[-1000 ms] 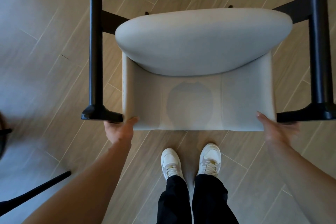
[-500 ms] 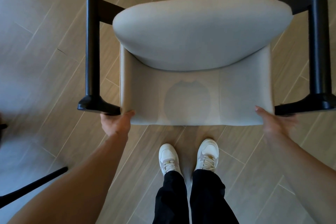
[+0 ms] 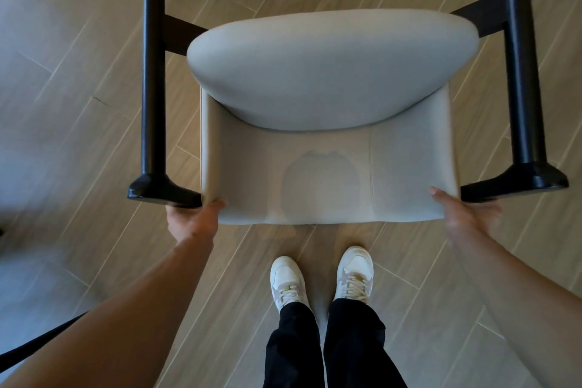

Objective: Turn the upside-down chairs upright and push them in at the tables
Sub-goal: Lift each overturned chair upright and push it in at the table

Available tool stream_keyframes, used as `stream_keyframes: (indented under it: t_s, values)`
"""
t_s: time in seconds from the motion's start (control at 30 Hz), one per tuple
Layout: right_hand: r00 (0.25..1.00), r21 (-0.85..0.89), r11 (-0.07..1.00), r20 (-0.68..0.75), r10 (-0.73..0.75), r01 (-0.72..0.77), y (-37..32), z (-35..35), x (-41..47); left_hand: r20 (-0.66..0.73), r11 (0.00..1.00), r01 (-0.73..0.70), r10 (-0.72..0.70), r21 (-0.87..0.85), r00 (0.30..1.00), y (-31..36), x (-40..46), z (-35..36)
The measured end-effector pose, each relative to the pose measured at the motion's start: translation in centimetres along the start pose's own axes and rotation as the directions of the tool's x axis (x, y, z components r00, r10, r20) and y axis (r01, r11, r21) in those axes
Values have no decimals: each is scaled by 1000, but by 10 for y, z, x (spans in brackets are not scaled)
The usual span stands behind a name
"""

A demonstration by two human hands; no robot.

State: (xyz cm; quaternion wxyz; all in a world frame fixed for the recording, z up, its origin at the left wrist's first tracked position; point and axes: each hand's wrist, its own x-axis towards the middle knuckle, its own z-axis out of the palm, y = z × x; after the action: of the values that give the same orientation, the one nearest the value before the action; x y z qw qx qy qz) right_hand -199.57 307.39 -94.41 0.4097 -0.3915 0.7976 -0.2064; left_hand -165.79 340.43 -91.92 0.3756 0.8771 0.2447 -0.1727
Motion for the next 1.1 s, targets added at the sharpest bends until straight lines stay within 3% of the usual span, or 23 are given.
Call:
stream_keyframes:
  t_s: [0.27,0.5,0.63,0.8,1.1]
  values:
    - [998,-97,995,52,-21,26,-50,-19,-9,13,999,-20,19,31,1000,53,-20,-19]
    - [987,-180,979,145,-72,98,-164,-47,-27,55,988,-79,72,136,996,153,-41,-56]
    - [971,-219,952,154,-182,213,-233,-59,-38,89,968,-124,107,219,990,213,-48,-72]
    - [926,-294,891,262,-273,346,-295,-61,-32,100,944,-211,191,255,976,269,-48,-79]
    - [885,-382,822,370,-282,422,-380,-48,-20,109,914,-308,289,264,951,333,-43,-71]
